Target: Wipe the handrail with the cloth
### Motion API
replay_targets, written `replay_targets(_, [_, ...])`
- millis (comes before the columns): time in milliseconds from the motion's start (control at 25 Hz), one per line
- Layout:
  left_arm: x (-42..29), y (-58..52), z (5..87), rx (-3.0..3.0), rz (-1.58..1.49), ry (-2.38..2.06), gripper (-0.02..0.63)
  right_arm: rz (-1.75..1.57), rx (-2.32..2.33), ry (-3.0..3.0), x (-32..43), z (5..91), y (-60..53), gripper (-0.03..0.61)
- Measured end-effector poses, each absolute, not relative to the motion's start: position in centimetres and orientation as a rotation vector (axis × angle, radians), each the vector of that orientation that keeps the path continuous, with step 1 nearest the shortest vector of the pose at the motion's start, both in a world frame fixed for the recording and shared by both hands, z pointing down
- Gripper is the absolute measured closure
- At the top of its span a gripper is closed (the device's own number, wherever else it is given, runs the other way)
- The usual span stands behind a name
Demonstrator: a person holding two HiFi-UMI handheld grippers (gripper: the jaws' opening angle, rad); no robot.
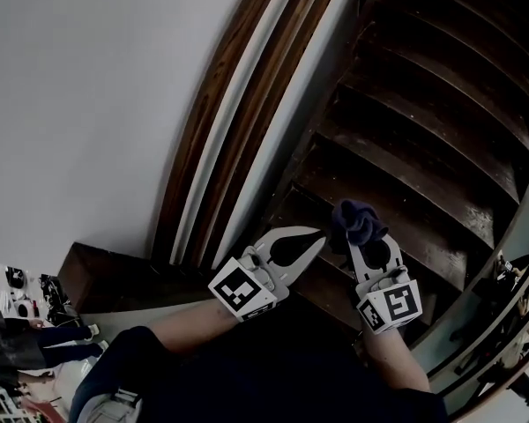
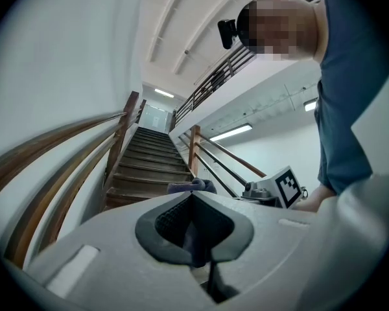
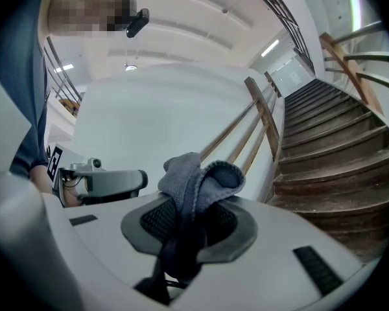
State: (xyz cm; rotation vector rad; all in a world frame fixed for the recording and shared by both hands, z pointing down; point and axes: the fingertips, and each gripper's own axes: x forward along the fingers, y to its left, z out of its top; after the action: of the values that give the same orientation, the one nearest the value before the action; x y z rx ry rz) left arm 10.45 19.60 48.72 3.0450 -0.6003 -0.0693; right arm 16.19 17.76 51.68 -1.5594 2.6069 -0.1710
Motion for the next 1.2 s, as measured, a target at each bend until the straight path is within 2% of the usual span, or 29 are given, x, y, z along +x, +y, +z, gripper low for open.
replay_targets(360, [7.1, 15.4, 47.5, 3.01, -0.14, -0.773, 0.609, -0.143, -1.432, 2.7, 12.5, 50.7, 13.8, 0.483])
replay_targets(720, [1.9, 2.6, 47.2, 2.903, -0.245, -0.939, 0.609, -0.136, -1.352, 2.832, 7.6, 49.5, 0.6, 0.483])
replay_targets(920, [-0.7, -4.2, 42.6, 2.897, -0.24, -0.947, 0.609, -0.134, -1.334, 2.878, 4.2, 44.8, -6.9, 0.483])
replay_targets(1200, [-2.9, -9.0, 35.7, 2.913, -0.325, -0.972, 0.609, -0.069, -1.333, 2.899, 2.2, 37.7, -11.8, 0.483])
